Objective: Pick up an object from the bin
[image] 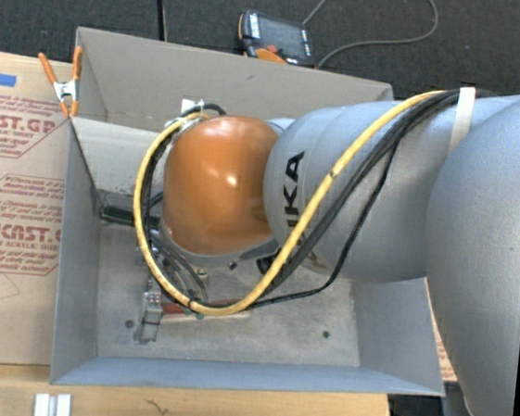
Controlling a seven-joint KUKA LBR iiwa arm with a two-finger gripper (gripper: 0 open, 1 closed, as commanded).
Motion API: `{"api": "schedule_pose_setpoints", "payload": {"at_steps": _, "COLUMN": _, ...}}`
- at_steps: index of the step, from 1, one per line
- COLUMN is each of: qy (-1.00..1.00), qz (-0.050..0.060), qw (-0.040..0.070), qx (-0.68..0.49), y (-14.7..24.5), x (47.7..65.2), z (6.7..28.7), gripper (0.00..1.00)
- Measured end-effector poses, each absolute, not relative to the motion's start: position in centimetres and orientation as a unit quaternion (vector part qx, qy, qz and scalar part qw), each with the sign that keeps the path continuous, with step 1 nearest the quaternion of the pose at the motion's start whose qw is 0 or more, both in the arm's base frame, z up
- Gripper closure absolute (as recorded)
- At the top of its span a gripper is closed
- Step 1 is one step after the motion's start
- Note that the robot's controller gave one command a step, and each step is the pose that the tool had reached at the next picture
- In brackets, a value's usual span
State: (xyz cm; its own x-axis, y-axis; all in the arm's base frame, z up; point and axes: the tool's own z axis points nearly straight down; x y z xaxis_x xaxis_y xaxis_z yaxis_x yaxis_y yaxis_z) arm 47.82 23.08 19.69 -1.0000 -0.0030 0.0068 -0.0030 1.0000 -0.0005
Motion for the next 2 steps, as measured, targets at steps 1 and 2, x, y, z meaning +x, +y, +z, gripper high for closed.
{"api": "schedule_pose_setpoints", "payload": {"at_steps": 1, "qy": -0.882, "qz": -0.001, "qw": 0.002, "qx": 0.471, "y": 19.5, "x": 49.8, "z": 7.6, "gripper": 0.0}}
{"api": "schedule_pose_setpoints", "payload": {"at_steps": 2, "qy": -0.829, "qz": 0.001, "qw": -0.002, "qx": 0.559, "y": 13.9, "x": 56.6, "z": 7.0, "gripper": 0.0}}
